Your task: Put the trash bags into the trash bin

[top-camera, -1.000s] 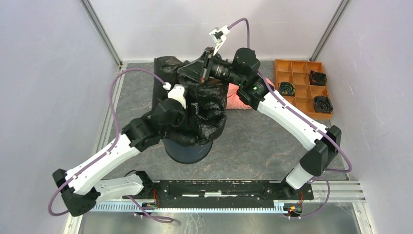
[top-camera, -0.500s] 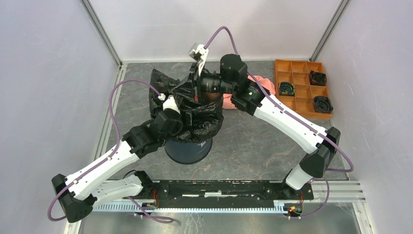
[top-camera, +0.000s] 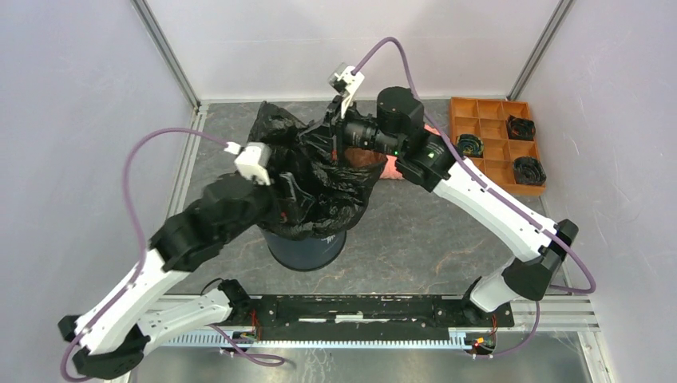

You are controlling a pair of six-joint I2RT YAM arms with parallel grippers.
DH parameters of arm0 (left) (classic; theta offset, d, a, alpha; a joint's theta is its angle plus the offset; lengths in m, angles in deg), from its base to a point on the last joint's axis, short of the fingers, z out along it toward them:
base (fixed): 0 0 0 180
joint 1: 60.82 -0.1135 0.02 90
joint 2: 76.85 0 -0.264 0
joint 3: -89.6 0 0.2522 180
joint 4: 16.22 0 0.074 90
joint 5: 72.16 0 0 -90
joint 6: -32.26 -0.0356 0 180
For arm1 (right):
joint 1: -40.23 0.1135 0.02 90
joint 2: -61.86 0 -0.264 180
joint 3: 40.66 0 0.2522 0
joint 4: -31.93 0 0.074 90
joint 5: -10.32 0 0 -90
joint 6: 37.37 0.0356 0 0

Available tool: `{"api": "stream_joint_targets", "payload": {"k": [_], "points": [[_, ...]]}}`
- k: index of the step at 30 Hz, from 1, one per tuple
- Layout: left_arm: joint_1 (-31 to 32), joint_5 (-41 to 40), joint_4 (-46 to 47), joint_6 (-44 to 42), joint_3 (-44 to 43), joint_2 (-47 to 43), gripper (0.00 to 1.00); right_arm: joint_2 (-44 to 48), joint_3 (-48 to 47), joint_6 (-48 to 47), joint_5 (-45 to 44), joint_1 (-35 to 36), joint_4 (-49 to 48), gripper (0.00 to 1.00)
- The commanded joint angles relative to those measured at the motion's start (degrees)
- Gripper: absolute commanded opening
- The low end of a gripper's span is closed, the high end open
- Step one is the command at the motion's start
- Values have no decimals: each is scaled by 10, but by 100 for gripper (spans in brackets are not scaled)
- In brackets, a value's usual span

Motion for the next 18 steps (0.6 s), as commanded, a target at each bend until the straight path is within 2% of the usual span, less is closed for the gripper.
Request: {"api": "stream_joint_targets", "payload": {"k": [1, 5, 6, 9, 11, 14, 18], "points": [[0, 58, 25, -21, -74, -51, 100, 20, 7, 12, -27, -8, -5, 1], [0, 101, 30, -25, -107, -63, 100, 20, 5, 19, -19, -9, -9, 1], [0, 139, 52, -32, -104, -64, 100, 19, 4, 22, -17, -8, -10, 1], [0, 318, 127, -42, -78, -47, 100, 20, 6, 28, -13, -8, -15, 1], [0, 372, 136, -53, -69, -20, 100, 22, 9, 31, -12, -9, -17, 1], [0, 356, 118, -85, -58, 8, 100, 27, 15, 33, -12, -8, -22, 1], [0, 274, 95, -113, -49, 28, 97, 29, 18, 34, -11, -8, -23, 1]]}}
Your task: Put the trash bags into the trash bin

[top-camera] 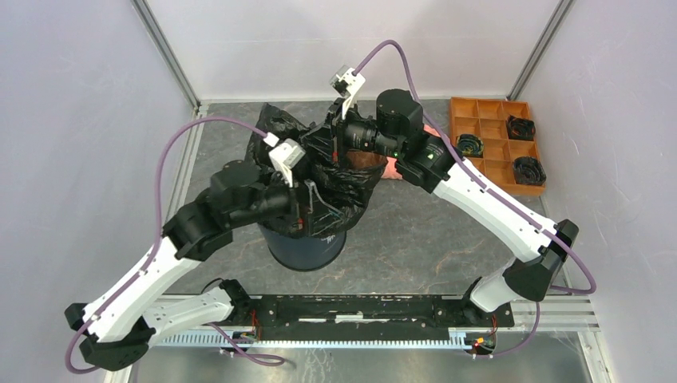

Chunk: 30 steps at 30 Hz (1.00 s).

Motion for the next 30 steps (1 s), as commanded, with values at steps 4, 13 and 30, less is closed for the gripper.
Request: {"api": "stream_joint_targets", "payload": {"k": [4, 13, 30], "points": [[0, -70, -15, -51, 19, 37, 92, 13, 5, 5, 1, 2, -28, 1], [0, -248, -70, -12, 22, 37, 27, 8, 14, 14, 11, 1, -48, 1], [-29, -355, -55, 36, 133, 23, 16, -4, 80, 59, 34, 44, -90, 1]]}}
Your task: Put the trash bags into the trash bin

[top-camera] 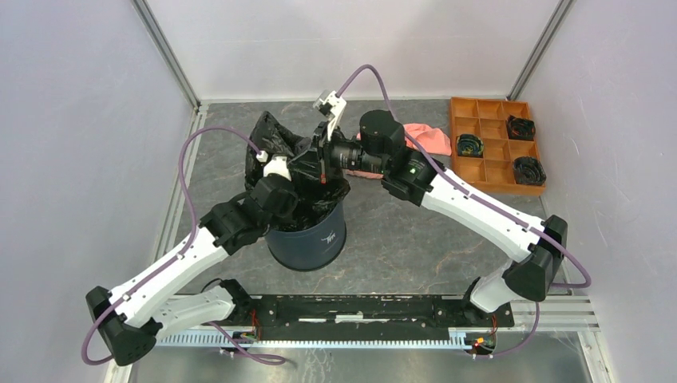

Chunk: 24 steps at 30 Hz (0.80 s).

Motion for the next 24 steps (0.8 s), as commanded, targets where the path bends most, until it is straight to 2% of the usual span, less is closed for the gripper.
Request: {"api": "stream_joint_targets", "payload": {"k": [1, 3, 5, 7, 10, 13, 15, 21, 24], "points": [[-1, 75, 60, -2, -4, -67, 28, 1, 2, -10, -14, 8, 1, 1], [-1, 148, 87, -27, -10, -117, 49, 8, -4, -34, -42, 7, 31, 1], [-2, 187, 87, -44, -30, -157, 66, 9, -26, -56, -64, 5, 71, 1], [-2, 184, 57, -54, -59, -179, 77, 6, -52, -72, -63, 3, 106, 1], [-1, 115, -18, -50, -107, -186, 87, 1, -83, -82, -22, -2, 150, 1], [-2, -6, -94, -3, -156, -164, 94, 4, -102, -85, 36, -7, 188, 1], [-1, -66, -113, 18, -177, -147, 98, 12, -98, -81, 73, -9, 190, 1], [-1, -113, -35, -9, -200, -117, 100, 17, -61, -13, 219, -10, 125, 1], [-2, -68, 43, -67, -183, -120, 100, 38, -22, 30, 257, -10, 71, 1]]}}
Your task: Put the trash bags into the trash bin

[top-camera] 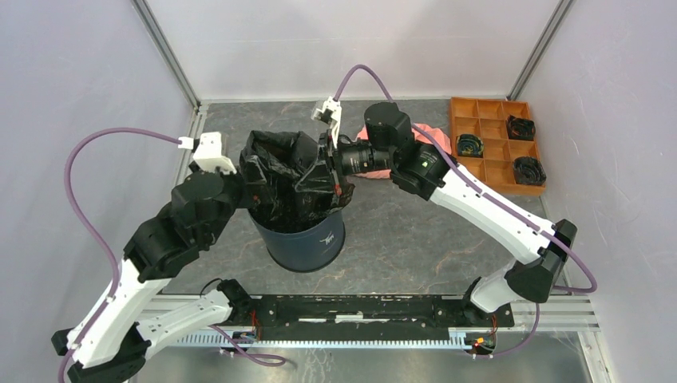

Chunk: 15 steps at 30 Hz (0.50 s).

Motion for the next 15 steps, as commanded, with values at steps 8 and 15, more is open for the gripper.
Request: {"api": "stream_joint_targets", "payload": {"k": [8, 15], "points": [[-1, 215, 183, -118, 47, -12, 83, 41, 83, 146, 130, -1, -186, 1], [-1, 192, 101, 44, 120, -40, 41, -26, 54, 104, 10, 1, -100, 1]]}}
